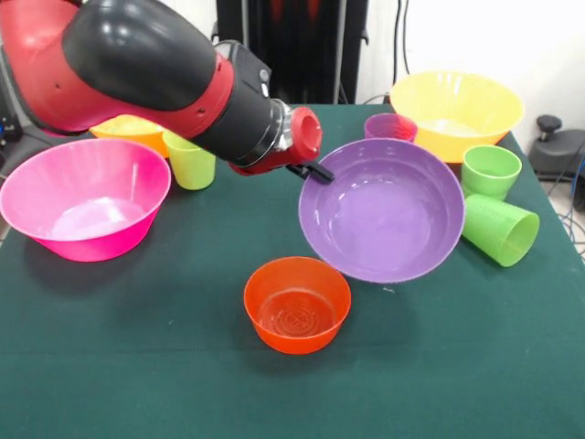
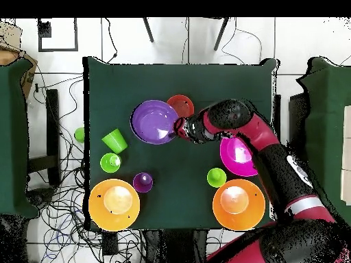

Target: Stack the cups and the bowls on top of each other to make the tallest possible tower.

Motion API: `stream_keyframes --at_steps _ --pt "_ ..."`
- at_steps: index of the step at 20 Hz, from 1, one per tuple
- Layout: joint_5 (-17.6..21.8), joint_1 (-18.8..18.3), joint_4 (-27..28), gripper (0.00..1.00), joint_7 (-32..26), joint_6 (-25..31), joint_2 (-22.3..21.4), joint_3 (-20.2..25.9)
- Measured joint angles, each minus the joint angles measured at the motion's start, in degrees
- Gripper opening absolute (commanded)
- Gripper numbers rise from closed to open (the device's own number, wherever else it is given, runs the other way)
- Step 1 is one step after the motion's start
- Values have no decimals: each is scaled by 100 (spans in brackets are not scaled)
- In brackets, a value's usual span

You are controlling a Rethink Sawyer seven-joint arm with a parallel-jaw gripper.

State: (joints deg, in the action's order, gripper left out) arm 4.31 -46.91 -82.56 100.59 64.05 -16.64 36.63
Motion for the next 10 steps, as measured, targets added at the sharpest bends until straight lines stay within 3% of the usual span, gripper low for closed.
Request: stream_keyframes --at_steps 10 --pt "147 58 1006 0 0 488 241 -1"
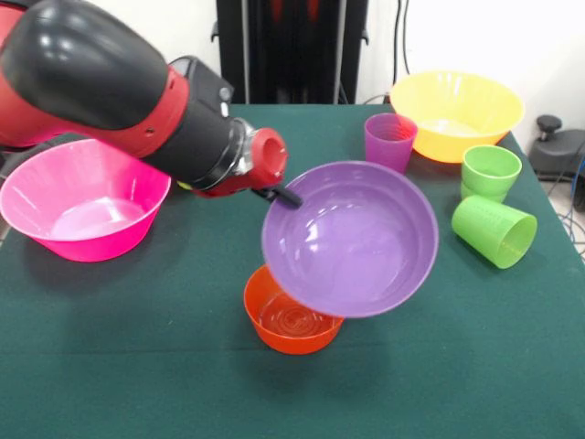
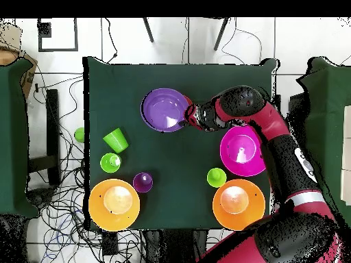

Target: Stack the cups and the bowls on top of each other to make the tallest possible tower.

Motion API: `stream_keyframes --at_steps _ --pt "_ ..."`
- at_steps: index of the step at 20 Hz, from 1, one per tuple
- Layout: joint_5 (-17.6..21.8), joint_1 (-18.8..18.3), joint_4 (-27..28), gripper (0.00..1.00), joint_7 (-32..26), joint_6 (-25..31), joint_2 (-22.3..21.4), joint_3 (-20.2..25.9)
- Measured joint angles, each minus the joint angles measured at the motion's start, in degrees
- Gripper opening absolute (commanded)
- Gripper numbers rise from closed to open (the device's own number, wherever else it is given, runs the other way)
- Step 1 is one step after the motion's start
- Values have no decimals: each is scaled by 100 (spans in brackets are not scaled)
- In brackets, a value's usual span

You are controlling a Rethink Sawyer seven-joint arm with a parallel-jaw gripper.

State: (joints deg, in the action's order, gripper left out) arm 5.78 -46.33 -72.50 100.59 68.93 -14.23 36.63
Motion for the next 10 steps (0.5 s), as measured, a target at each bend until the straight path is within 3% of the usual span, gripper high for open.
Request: stream_keyframes --at_steps 10 --pt "420 9 901 0 0 105 268 -1"
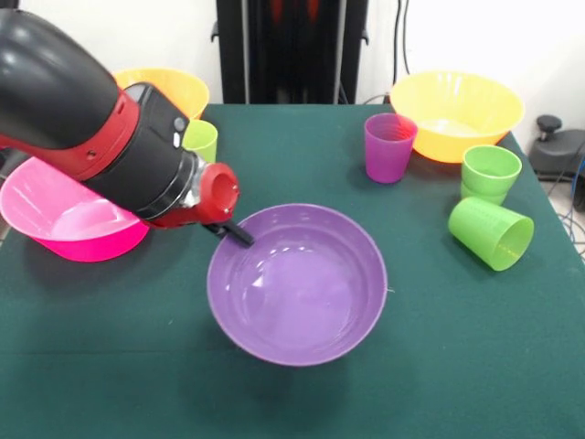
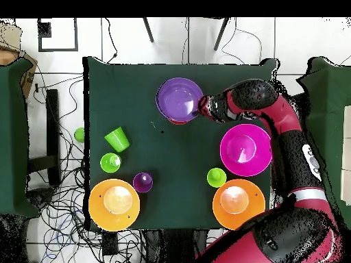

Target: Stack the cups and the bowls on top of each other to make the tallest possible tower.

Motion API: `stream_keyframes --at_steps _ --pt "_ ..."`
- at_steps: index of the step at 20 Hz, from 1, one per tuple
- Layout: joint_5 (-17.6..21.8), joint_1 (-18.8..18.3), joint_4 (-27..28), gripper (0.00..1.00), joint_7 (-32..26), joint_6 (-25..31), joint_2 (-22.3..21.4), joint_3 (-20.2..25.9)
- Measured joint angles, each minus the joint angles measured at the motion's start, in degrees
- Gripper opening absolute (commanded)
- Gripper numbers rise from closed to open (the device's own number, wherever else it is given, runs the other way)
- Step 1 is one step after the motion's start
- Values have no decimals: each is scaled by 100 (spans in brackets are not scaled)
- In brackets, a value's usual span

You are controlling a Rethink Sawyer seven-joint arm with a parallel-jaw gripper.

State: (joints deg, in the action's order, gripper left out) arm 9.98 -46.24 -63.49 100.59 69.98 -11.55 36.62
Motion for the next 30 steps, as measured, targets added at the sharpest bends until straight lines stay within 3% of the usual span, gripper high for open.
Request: stream_keyframes --at_steps 12,30 --pt "186 -24 153 0 0 9 158 -2" --pt "215 -194 -84 0 0 8 158 -2"
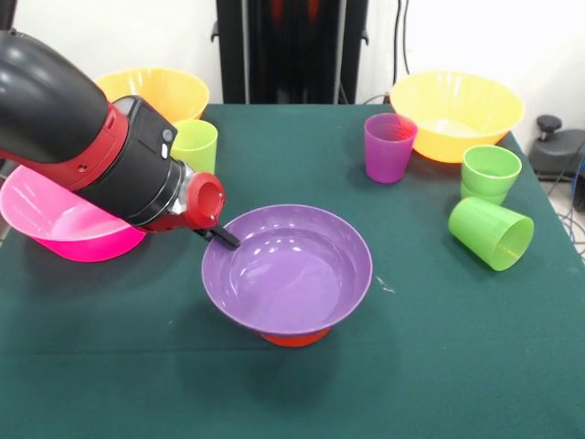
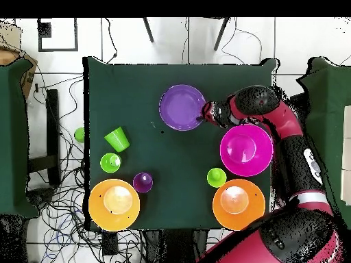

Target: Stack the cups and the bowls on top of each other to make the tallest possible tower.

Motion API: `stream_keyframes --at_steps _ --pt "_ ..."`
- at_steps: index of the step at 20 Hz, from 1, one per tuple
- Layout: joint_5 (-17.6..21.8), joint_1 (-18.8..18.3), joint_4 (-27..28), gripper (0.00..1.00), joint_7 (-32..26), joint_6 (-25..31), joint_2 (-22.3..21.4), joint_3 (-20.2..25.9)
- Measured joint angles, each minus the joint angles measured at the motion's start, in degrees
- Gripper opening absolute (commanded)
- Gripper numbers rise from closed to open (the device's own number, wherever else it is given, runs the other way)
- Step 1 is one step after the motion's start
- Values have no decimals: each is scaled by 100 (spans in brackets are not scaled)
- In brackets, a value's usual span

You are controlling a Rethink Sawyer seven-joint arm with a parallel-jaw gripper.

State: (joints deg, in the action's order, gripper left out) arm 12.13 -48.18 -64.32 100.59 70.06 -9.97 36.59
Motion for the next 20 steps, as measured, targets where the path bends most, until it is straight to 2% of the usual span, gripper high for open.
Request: stream_keyframes --at_steps 13,14,20 --pt "32 -154 -490 0 0 -386 -89 6" --pt "38 -154 -554 100 0 -457 -124 7" --pt "49 -154 -688 100 0 -588 -166 7"
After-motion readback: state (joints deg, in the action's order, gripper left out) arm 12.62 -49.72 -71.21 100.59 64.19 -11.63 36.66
